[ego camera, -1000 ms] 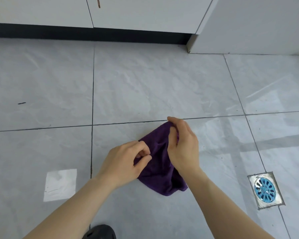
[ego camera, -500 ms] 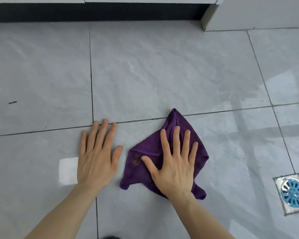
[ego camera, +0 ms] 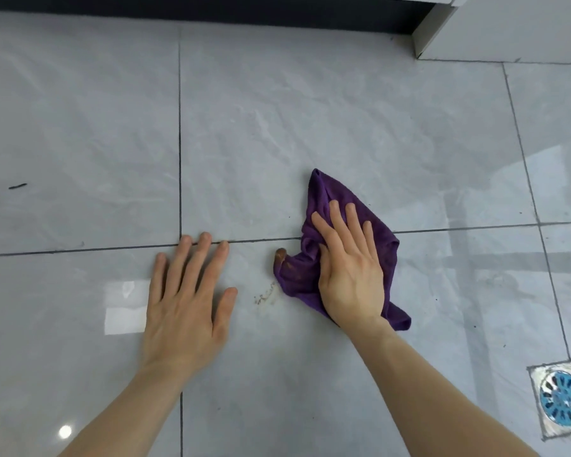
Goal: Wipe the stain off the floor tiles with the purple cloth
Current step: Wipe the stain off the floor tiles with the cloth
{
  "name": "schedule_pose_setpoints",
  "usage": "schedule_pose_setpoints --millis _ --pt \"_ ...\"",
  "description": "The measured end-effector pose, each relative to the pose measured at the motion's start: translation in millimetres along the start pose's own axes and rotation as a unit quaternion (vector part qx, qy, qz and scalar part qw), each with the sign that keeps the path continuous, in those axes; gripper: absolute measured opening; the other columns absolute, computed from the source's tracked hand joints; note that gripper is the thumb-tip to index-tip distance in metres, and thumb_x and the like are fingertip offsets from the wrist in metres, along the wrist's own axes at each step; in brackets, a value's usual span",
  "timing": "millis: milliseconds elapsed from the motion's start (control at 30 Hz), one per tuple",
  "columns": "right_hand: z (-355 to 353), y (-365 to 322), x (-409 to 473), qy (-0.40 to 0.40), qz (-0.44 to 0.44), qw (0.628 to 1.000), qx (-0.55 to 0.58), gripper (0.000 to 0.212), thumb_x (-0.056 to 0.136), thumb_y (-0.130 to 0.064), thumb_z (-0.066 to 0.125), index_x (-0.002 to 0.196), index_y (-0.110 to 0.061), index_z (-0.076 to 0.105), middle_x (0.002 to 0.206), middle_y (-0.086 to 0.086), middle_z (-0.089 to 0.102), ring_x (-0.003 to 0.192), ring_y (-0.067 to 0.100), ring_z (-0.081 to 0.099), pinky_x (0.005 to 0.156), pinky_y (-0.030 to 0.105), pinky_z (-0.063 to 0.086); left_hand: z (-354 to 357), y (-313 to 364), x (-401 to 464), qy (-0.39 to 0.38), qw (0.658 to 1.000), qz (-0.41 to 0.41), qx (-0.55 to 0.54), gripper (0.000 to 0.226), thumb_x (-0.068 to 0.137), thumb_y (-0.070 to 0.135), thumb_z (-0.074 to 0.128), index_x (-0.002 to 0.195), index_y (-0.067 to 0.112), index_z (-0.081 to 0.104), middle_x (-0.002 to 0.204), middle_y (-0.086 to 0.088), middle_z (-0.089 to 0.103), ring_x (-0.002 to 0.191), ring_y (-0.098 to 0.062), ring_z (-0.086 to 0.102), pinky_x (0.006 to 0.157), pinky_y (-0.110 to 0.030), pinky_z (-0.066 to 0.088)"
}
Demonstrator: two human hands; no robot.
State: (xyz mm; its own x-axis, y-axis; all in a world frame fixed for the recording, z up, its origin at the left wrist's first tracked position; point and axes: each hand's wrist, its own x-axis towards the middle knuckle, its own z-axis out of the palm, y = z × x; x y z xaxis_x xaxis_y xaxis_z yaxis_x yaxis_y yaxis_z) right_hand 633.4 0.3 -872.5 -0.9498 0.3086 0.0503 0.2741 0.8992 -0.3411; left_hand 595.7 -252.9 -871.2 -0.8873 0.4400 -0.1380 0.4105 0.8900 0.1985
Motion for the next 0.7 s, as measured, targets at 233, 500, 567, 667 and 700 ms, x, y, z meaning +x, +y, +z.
schedule_pose_setpoints --millis 233,500,567,667,700 --pt "-5.1 1.8 36.3 0.047 0.033 0.997 0.057 0.058 0.089 0.015 0.037 0.133 -0.012 0.064 0.159 0.005 0.051 0.156 0.028 0.035 0.127 0.049 0.029 -0.8 -0.9 1.4 -0.005 1.000 0.000 -0.004 0.065 0.104 0.052 0.024 0.164 0.026 0.023 0.174 0.000 0.020 0.163 -0.024 0.011 0.130 -0.054 0.013" --pt "-19.5 -18.4 38.6 0.176 0.164 0.948 0.208 0.052 0.093 0.007 0.037 0.132 -0.016 0.062 0.125 0.006 0.058 0.099 -0.011 0.052 0.088 0.007 0.043 -4.8 -0.3 1.6 -0.011 1.000 -0.003 -0.013 0.065 0.105 0.052 0.021 0.164 0.027 0.022 0.175 0.000 0.018 0.163 -0.023 0.009 0.131 -0.053 0.011" --pt "-20.5 -30.4 24.2 0.184 0.175 0.936 0.243 0.050 0.097 0.002 0.035 0.136 -0.020 0.057 0.123 0.002 0.056 0.102 -0.018 0.050 0.089 -0.001 0.037 -5.7 0.3 1.3 -0.012 1.000 -0.002 -0.017 0.064 0.105 0.051 0.023 0.164 0.026 0.023 0.174 0.000 0.019 0.163 -0.024 0.010 0.131 -0.054 0.011" --pt "-12.9 -53.7 -12.6 0.104 0.121 0.942 0.294 0.048 0.102 -0.005 0.038 0.141 -0.028 0.052 0.137 -0.009 0.058 0.128 -0.012 0.048 0.108 0.006 0.032 -5.9 0.8 0.0 -0.014 1.000 -0.003 -0.018 0.064 0.105 0.049 0.021 0.164 0.026 0.022 0.174 0.000 0.018 0.163 -0.023 0.009 0.130 -0.055 0.012" --pt "-8.4 -60.6 -26.5 0.061 0.091 0.949 0.296 0.046 0.104 -0.011 0.039 0.144 -0.030 0.051 0.145 -0.015 0.054 0.142 -0.005 0.043 0.117 0.013 0.029 -6.0 1.0 0.2 -0.014 1.000 -0.003 -0.020 0.064 0.105 0.049 0.019 0.164 0.026 0.022 0.174 0.000 0.018 0.163 -0.023 0.010 0.130 -0.055 0.012"
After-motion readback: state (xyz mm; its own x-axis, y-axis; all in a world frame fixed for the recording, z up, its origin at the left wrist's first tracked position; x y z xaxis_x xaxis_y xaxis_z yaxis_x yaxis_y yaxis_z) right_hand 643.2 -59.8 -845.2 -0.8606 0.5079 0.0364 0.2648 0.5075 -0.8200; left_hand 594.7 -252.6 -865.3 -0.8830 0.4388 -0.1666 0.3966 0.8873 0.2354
